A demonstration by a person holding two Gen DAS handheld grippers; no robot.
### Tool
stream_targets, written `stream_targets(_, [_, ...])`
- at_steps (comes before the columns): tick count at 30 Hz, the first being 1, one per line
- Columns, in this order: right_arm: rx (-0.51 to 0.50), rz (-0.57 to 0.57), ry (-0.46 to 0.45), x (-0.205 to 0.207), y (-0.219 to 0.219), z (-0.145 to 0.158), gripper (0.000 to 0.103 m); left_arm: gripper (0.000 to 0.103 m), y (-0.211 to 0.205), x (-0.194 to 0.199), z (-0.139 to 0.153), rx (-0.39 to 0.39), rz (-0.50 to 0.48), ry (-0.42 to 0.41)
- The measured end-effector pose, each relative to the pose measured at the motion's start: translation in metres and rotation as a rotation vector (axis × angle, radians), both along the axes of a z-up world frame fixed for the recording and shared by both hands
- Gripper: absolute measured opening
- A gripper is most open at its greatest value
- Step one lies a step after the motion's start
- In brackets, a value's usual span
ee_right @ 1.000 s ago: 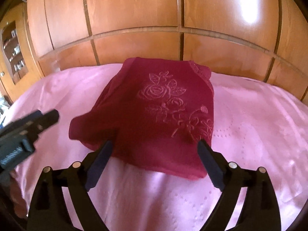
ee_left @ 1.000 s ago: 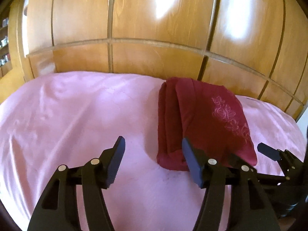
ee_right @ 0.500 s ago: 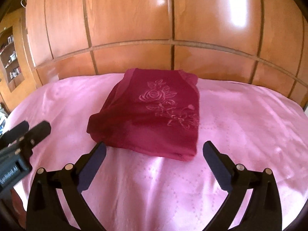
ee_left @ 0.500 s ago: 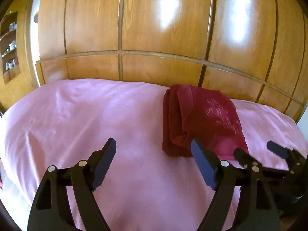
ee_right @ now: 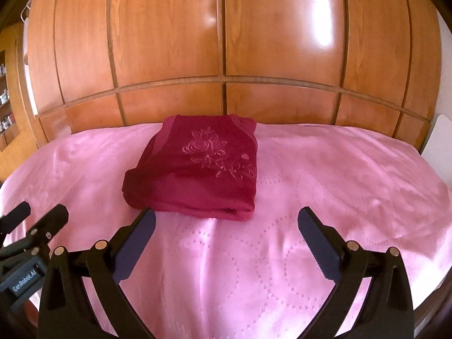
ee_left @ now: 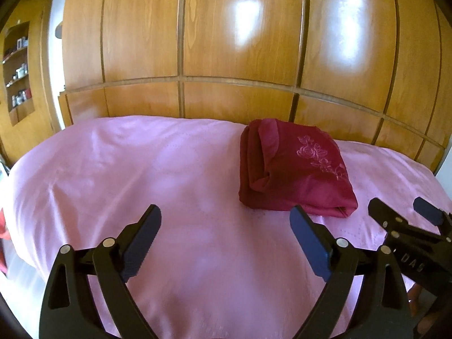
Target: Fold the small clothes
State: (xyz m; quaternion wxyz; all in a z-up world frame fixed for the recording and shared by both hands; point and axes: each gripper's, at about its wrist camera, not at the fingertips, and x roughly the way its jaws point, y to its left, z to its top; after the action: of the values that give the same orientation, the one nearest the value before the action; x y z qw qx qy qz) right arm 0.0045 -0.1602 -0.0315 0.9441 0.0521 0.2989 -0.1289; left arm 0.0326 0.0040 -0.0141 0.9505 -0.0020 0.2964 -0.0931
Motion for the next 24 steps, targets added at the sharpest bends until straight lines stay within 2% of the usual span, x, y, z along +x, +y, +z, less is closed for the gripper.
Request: stream_targets(24, [0.012, 0.033, 0.017, 0.0009, 0.0067, -0.0063, 0.100, 0.092, -0.0029, -0.0067, 0.0004, 0.010, 0.007, -0.003])
